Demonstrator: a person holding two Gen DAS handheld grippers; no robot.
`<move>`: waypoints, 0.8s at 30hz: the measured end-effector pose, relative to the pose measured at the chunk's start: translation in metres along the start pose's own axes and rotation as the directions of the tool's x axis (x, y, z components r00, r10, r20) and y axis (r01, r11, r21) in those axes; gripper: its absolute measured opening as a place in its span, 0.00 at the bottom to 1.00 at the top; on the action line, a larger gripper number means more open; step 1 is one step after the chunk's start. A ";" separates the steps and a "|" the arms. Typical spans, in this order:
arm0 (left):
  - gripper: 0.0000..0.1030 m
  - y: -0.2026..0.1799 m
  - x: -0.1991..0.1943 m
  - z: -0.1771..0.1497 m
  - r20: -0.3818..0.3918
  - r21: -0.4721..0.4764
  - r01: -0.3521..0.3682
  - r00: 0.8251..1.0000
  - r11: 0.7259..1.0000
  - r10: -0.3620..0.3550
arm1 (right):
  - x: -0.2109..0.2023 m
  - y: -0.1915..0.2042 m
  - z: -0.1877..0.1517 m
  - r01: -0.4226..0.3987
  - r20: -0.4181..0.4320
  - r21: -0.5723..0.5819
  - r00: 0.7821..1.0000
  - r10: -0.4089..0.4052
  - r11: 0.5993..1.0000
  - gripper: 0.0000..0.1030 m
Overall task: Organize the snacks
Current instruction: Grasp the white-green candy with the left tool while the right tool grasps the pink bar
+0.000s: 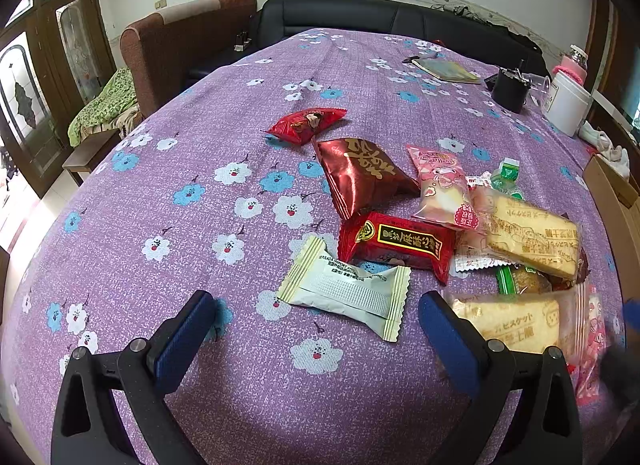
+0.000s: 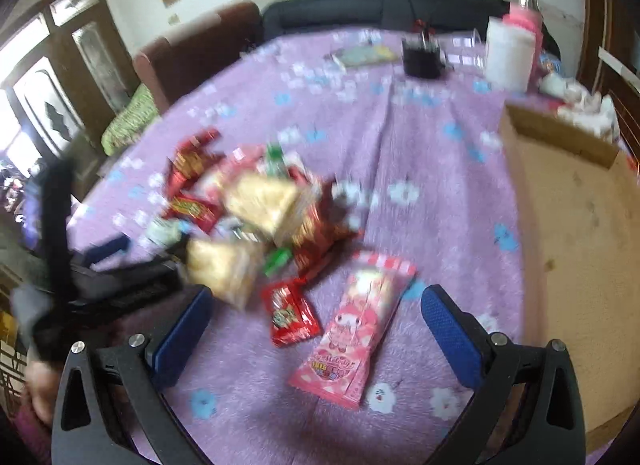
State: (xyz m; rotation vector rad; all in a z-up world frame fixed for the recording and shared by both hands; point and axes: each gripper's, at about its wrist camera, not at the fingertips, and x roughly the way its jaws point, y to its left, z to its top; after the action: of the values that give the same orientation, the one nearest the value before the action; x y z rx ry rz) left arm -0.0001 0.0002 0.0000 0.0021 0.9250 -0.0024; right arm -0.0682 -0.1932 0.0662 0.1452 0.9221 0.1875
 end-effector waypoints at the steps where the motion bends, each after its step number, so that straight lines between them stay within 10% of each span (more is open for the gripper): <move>1: 1.00 0.000 0.000 0.000 0.000 0.000 0.000 1.000 1.000 0.000 | -0.008 -0.001 0.005 -0.016 0.013 0.006 1.000 0.015 1.000 1.00; 10: 1.00 0.000 0.000 0.000 0.000 0.000 0.000 1.000 1.000 0.000 | -0.067 -0.022 0.044 -0.338 0.210 0.148 0.929 0.305 0.929 0.97; 24: 1.00 0.001 -0.002 0.004 -0.002 0.006 -0.001 1.000 1.000 0.001 | -0.053 -0.011 0.013 -0.186 0.052 -0.004 0.981 0.186 0.983 0.97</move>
State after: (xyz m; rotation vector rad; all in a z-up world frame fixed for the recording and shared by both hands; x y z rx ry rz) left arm 0.0022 0.0009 0.0042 0.0081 0.9266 -0.0046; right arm -0.0877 -0.2158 0.1130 0.2370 0.8561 0.3550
